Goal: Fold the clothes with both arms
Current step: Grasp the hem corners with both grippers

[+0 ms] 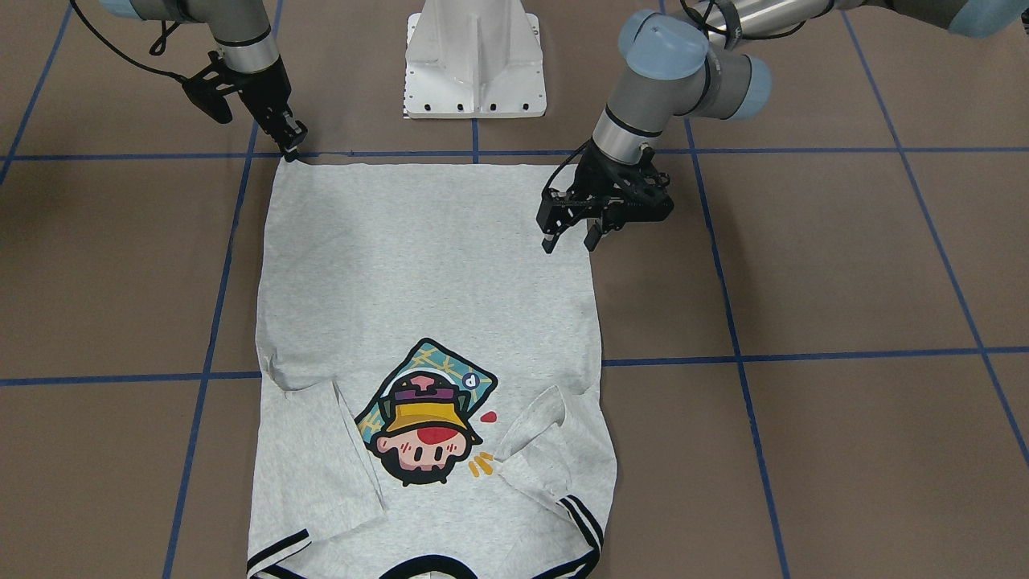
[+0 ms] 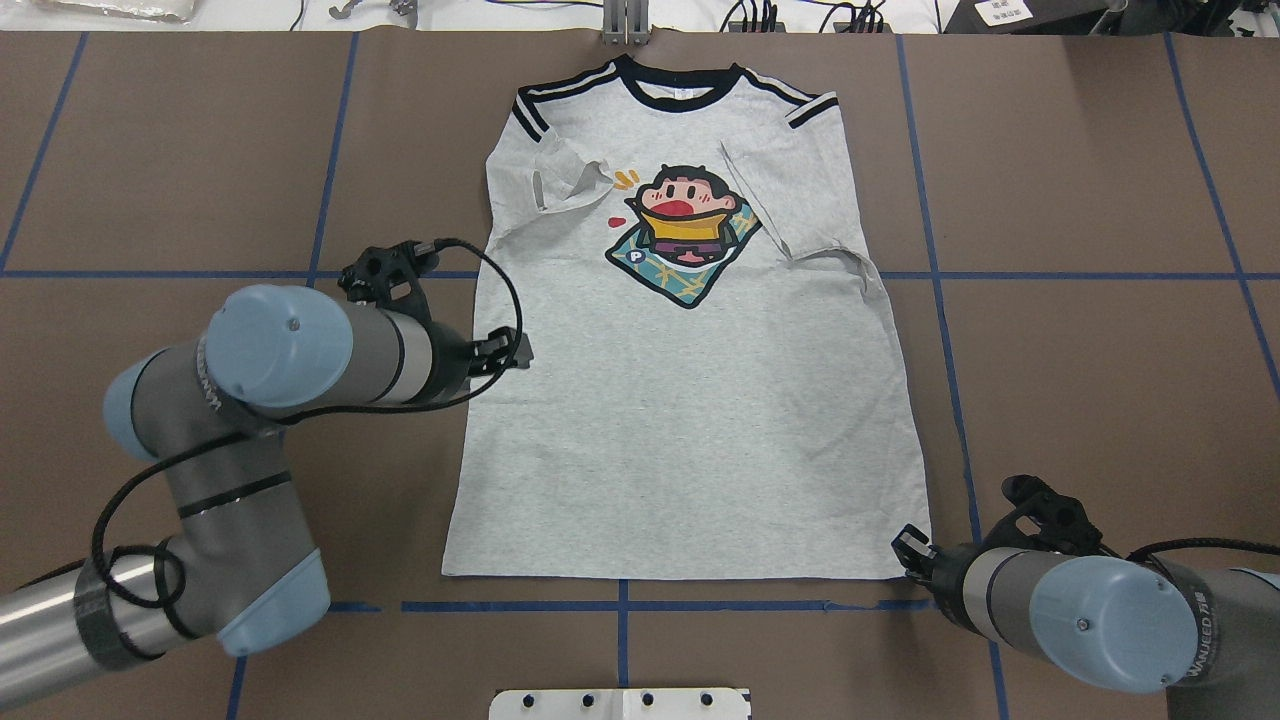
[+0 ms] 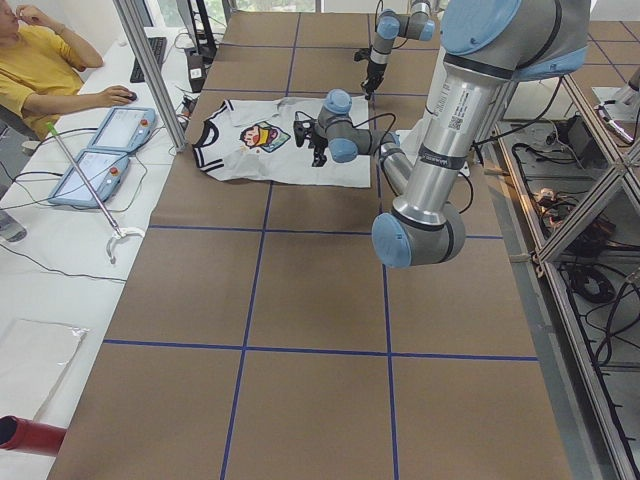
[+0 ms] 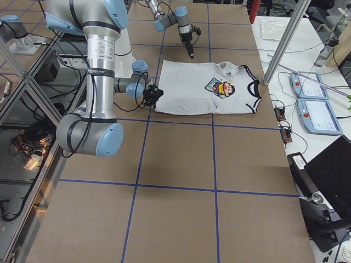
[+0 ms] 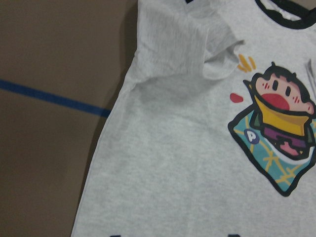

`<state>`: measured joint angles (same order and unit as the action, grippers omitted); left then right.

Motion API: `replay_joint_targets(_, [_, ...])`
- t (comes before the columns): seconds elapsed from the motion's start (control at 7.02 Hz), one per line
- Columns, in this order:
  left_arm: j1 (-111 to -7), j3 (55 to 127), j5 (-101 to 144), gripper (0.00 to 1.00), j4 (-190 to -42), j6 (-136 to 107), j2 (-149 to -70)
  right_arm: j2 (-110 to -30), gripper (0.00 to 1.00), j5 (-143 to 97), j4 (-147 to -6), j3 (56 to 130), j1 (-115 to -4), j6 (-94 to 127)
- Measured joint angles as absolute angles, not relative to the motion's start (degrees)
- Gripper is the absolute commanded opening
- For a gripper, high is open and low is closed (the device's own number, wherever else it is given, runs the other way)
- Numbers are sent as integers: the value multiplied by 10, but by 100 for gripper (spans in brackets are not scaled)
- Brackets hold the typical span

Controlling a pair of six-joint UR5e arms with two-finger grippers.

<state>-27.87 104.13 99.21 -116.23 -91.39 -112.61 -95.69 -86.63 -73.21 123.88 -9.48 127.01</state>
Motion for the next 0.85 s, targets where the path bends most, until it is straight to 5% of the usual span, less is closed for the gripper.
replay_joint_targets(0.85, [-143, 1113, 988, 75, -1048, -1082, -1070, -956, 0, -866, -732, 1239, -96, 1271])
